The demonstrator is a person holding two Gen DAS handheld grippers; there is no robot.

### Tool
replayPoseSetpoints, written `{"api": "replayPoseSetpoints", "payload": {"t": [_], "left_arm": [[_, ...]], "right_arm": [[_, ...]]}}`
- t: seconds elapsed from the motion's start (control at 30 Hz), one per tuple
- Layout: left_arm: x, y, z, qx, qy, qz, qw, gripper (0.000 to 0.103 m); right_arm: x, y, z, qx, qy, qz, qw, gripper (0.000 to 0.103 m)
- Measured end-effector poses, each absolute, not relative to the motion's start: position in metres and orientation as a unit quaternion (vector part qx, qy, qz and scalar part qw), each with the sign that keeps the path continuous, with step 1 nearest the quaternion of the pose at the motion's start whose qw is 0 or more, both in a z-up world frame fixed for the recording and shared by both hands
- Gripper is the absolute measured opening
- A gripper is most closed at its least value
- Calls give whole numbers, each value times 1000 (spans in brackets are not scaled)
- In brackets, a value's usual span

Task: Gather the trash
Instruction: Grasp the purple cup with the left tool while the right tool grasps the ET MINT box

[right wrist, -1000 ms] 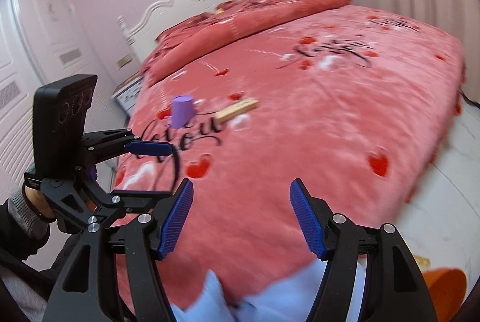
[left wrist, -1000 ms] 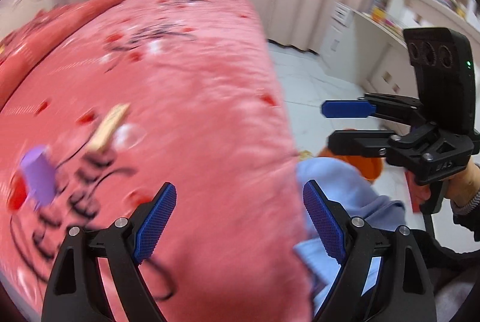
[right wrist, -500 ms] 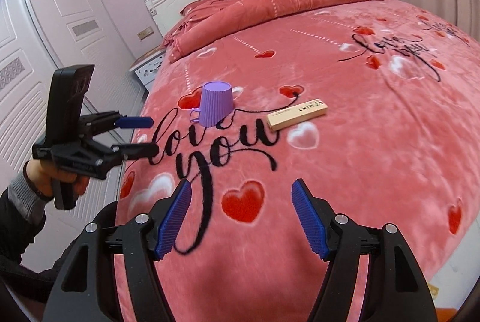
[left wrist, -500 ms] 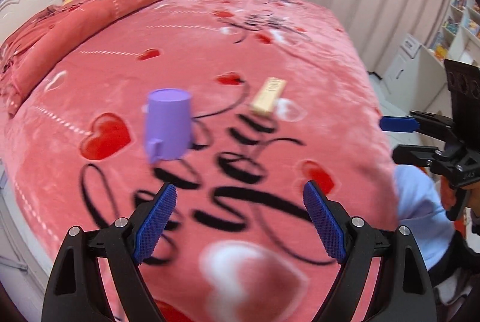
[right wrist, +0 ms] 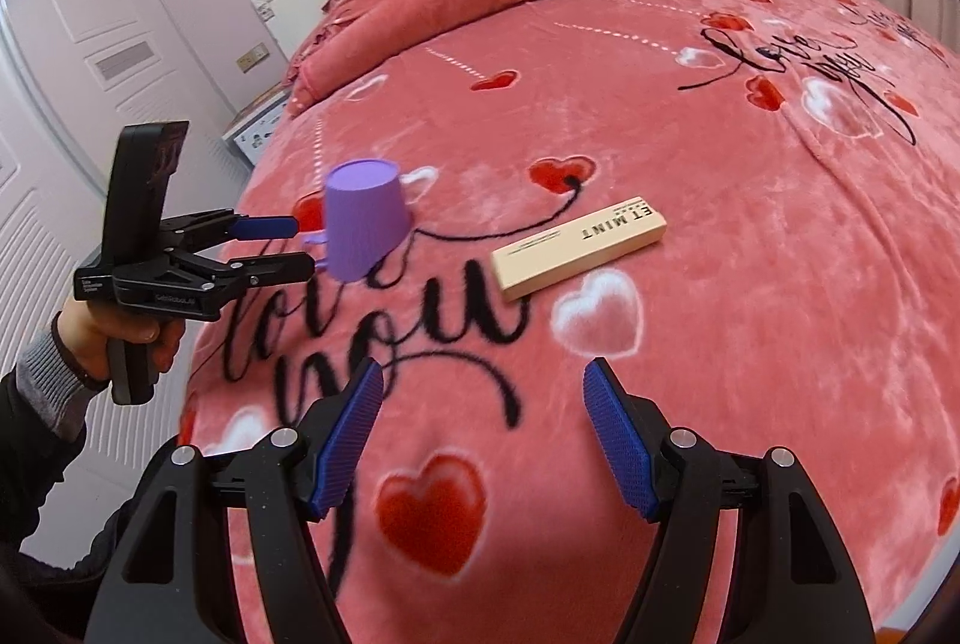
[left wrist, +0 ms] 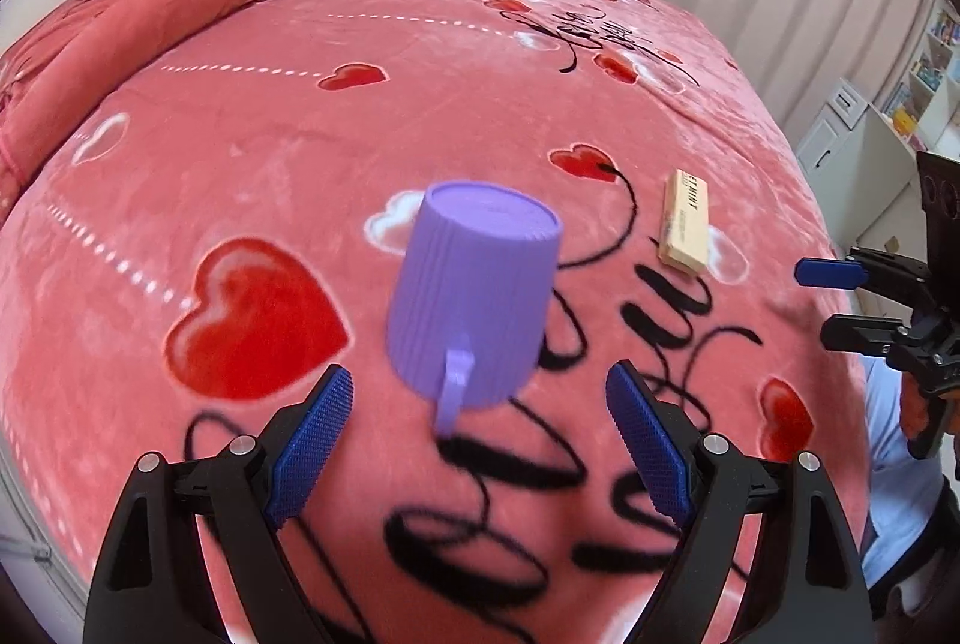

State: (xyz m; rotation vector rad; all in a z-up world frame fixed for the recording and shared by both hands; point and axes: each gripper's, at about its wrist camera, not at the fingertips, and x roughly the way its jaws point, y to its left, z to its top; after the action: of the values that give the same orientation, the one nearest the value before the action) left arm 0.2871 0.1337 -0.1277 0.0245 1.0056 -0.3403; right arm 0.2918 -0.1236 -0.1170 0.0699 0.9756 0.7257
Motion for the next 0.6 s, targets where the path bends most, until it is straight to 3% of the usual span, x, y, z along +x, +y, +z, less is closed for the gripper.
{"api": "replayPoseSetpoints", "payload": {"t": [0.6], "left_arm": [[330,127,-150,25,480,-205,853,86]], "right_arm": [[374,-84,-150,78,488,279,824,72]]}}
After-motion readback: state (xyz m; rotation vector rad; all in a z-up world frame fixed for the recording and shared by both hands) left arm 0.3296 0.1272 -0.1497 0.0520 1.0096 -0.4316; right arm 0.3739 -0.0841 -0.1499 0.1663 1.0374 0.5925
